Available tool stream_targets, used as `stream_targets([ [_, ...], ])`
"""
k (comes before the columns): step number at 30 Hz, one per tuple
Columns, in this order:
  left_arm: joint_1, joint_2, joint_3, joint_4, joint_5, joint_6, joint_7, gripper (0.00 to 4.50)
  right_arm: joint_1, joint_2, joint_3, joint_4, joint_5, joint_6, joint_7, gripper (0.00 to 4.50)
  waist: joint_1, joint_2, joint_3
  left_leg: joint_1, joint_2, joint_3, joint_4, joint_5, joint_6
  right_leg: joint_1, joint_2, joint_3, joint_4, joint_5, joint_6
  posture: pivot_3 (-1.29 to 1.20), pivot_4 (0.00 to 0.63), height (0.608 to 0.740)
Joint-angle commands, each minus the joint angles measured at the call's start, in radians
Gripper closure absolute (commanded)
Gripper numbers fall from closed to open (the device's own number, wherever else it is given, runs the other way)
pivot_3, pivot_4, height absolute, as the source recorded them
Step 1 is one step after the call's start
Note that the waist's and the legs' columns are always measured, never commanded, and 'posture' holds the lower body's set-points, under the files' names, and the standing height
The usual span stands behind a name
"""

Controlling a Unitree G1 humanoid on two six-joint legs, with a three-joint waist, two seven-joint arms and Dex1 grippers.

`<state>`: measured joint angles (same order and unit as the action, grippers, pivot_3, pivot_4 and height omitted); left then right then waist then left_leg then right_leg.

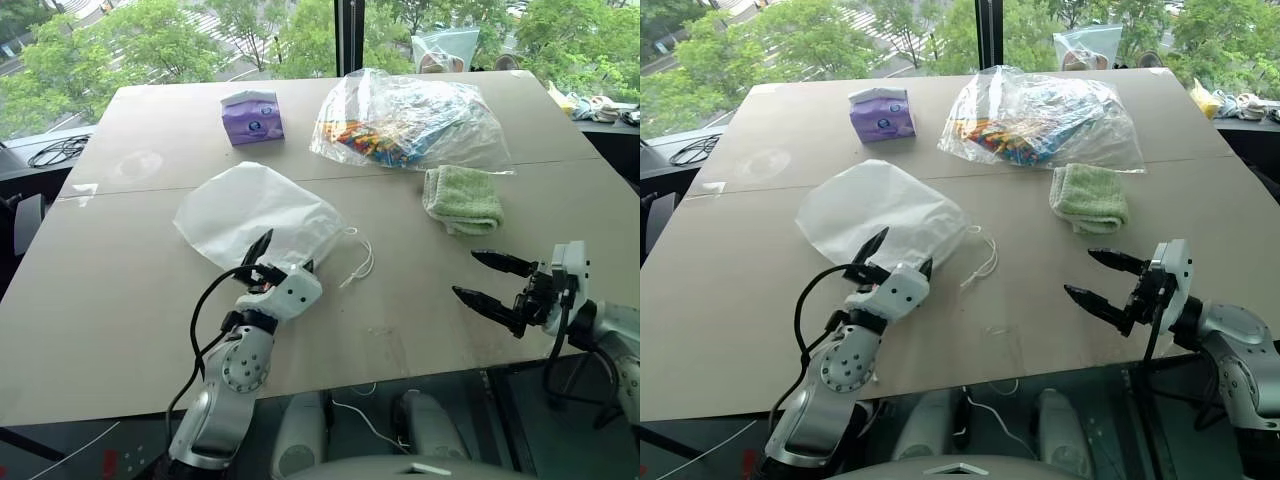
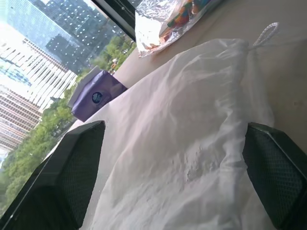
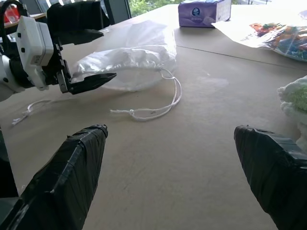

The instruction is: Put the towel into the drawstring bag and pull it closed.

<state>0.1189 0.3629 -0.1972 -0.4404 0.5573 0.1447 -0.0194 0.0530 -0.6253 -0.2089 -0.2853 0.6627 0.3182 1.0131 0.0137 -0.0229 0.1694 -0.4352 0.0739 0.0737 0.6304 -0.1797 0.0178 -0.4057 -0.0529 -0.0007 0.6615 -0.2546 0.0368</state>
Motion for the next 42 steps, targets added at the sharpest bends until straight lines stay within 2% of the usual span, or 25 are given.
stream_targets([
  [1, -0.011, -0.012, 0.022, -0.010, 0.008, -0.026, 0.014, 1.29, -0.016, 0.006, -0.021, -0.030, 0.023, -0.019, 0.005, 0.00, 0.000, 0.000, 0.000, 0.000, 0.000, 0.000, 0.000, 0.000, 0.000, 0.000, 0.000, 0.000, 0.000, 0.000, 0.000, 0.00, 0.150, 0.740],
  [2, -0.012, -0.014, 0.027, -0.008, 0.005, -0.027, 0.014, 1.64, -0.020, 0.009, -0.021, -0.037, 0.029, -0.020, 0.007, 0.00, 0.000, 0.000, 0.000, 0.000, 0.000, 0.000, 0.000, 0.000, 0.000, 0.000, 0.000, 0.000, 0.000, 0.000, 0.000, 0.00, 0.150, 0.740],
  [7, -0.015, -0.018, 0.048, 0.003, 0.000, -0.037, 0.006, 4.15, -0.041, 0.021, -0.022, -0.055, 0.050, -0.013, 0.002, 0.00, 0.000, 0.000, 0.000, 0.000, 0.000, 0.000, 0.000, 0.000, 0.000, 0.000, 0.001, 0.000, 0.000, 0.000, 0.000, 0.00, 0.150, 0.740],
  [8, -0.018, -0.019, 0.053, 0.002, -0.003, -0.035, 0.002, 4.47, -0.043, 0.021, -0.019, -0.056, 0.050, -0.012, 0.003, 0.00, 0.000, 0.000, 0.000, 0.000, 0.000, 0.000, 0.000, 0.000, 0.000, 0.000, 0.001, 0.000, 0.000, 0.000, 0.000, 0.00, 0.150, 0.740],
  [12, -0.050, -0.032, 0.080, -0.018, -0.021, -0.009, -0.020, 4.47, -0.051, 0.021, -0.009, -0.054, 0.039, -0.016, 0.001, 0.00, 0.001, 0.000, 0.000, 0.000, 0.000, 0.000, 0.000, 0.000, 0.000, 0.000, 0.000, 0.000, 0.000, 0.000, 0.000, 0.00, 0.150, 0.740],
  [16, -0.106, -0.021, 0.107, -0.049, -0.064, -0.013, -0.079, 4.47, -0.092, 0.035, 0.000, -0.006, -0.061, -0.071, -0.069, 0.00, -0.002, 0.000, 0.000, 0.000, 0.000, 0.000, 0.001, 0.000, 0.000, 0.000, 0.001, 0.000, 0.001, 0.000, 0.000, 0.00, 0.150, 0.740],
  [19, -0.130, -0.010, 0.124, -0.057, -0.092, -0.017, -0.114, 4.47, -0.171, 0.080, 0.019, 0.063, -0.166, -0.122, -0.177, 0.00, -0.006, 0.000, 0.000, 0.000, 0.000, 0.001, 0.001, 0.000, 0.000, 0.000, 0.001, 0.000, 0.001, 0.000, 0.000, 0.00, 0.150, 0.740],
  [25, -0.198, -0.026, 0.192, -0.069, -0.201, 0.047, -0.180, 4.47, -0.345, 0.126, 0.140, 0.259, -0.515, -0.206, -0.442, 0.00, -0.005, 0.000, 0.000, -0.001, 0.000, 0.005, 0.001, 0.000, 0.000, -0.001, 0.003, 0.000, 0.001, 0.000, 0.000, 0.00, 0.150, 0.740],
  [28, -0.257, -0.045, 0.232, -0.074, -0.278, 0.129, -0.221, 4.47, -0.404, 0.130, 0.188, 0.312, -0.592, -0.262, -0.474, 0.00, -0.001, 0.000, 0.000, -0.002, 0.000, 0.006, 0.002, 0.001, 0.001, -0.002, 0.003, 0.000, 0.002, 0.001, 0.000, 0.00, 0.150, 0.740],
  [31, -0.314, -0.021, 0.246, -0.067, -0.310, 0.175, -0.264, 4.47, -0.442, 0.101, 0.259, 0.378, -0.701, -0.289, -0.486, 0.00, -0.002, 0.000, 0.000, -0.003, 0.000, 0.006, 0.002, 0.001, 0.001, -0.002, 0.003, 0.000, 0.001, 0.002, 0.004, 0.00, 0.150, 0.740],
  [38, -0.359, 0.017, 0.256, -0.040, -0.329, 0.195, -0.276, 4.47, -0.607, 0.107, 0.276, 0.657, -0.819, -0.272, -0.611, 0.00, -0.008, 0.000, 0.000, -0.003, 0.000, 0.006, 0.003, 0.001, 0.000, -0.002, 0.004, 0.001, 0.002, 0.003, 0.004, 0.00, 0.150, 0.740],
  [40, -0.353, 0.023, 0.259, -0.045, -0.330, 0.194, -0.275, 4.47, -0.634, 0.128, 0.255, 0.692, -0.780, -0.290, -0.601, 0.00, -0.016, 0.000, 0.000, -0.003, 0.000, 0.006, 0.003, 0.001, 0.001, -0.002, 0.004, 0.001, 0.002, 0.003, 0.005, 0.00, 0.150, 0.740],
  [42, -0.343, 0.033, 0.266, -0.051, -0.326, 0.192, -0.274, 4.47, -0.632, 0.131, 0.249, 0.672, -0.724, -0.296, -0.523, 0.00, -0.020, 0.000, 0.000, -0.003, 0.000, 0.006, 0.003, 0.001, 0.000, -0.002, 0.004, 0.001, 0.002, 0.003, 0.005, 0.00, 0.150, 0.740],
])
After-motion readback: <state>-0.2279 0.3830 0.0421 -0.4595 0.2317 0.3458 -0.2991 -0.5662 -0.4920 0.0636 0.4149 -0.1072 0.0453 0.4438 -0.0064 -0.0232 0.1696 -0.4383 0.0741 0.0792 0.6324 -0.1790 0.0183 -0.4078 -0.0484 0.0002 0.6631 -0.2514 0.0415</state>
